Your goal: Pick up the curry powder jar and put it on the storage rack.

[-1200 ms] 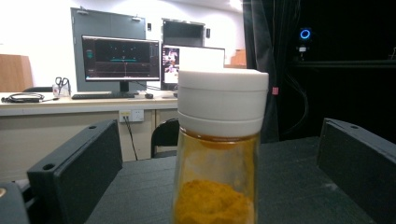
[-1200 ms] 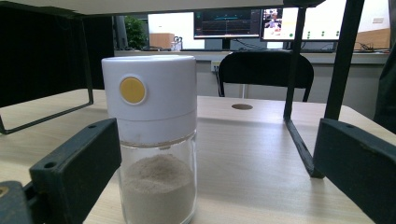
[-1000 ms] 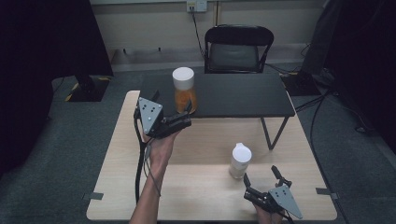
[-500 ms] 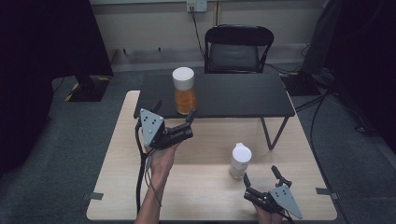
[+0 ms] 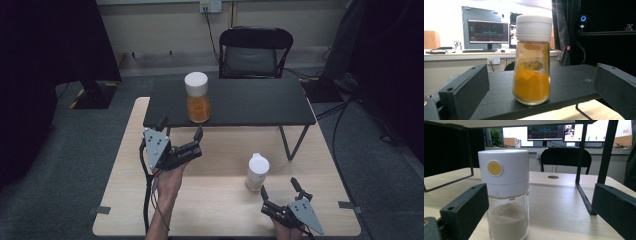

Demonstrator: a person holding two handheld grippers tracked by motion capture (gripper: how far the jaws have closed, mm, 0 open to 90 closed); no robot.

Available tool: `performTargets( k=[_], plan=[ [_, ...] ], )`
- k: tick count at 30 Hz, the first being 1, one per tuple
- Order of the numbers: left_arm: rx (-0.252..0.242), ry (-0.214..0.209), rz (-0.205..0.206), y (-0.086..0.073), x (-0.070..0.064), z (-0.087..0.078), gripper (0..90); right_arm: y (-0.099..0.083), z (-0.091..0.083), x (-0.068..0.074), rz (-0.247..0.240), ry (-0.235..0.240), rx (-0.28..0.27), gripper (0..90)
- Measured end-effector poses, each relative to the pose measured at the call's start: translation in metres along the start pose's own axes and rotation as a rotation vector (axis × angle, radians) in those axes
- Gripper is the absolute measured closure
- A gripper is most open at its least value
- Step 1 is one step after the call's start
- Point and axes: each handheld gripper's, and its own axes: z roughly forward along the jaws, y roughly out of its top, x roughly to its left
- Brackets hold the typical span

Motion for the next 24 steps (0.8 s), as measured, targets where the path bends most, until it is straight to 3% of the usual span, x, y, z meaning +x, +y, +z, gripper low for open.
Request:
performTargets(
  k=[14, 24],
  plan=[
    [-0.010, 0.016, -0.004, -0.014, -0.001, -0.020, 0.0, 0.000, 0.000, 0.000, 0.000, -0.001, 0.000, 0.0],
    [0.005, 0.028, -0.033, -0.035, -0.001, -0.032, 0.0, 0.000, 0.000, 0.000, 0.000, -0.002, 0.000, 0.0]
  ],
)
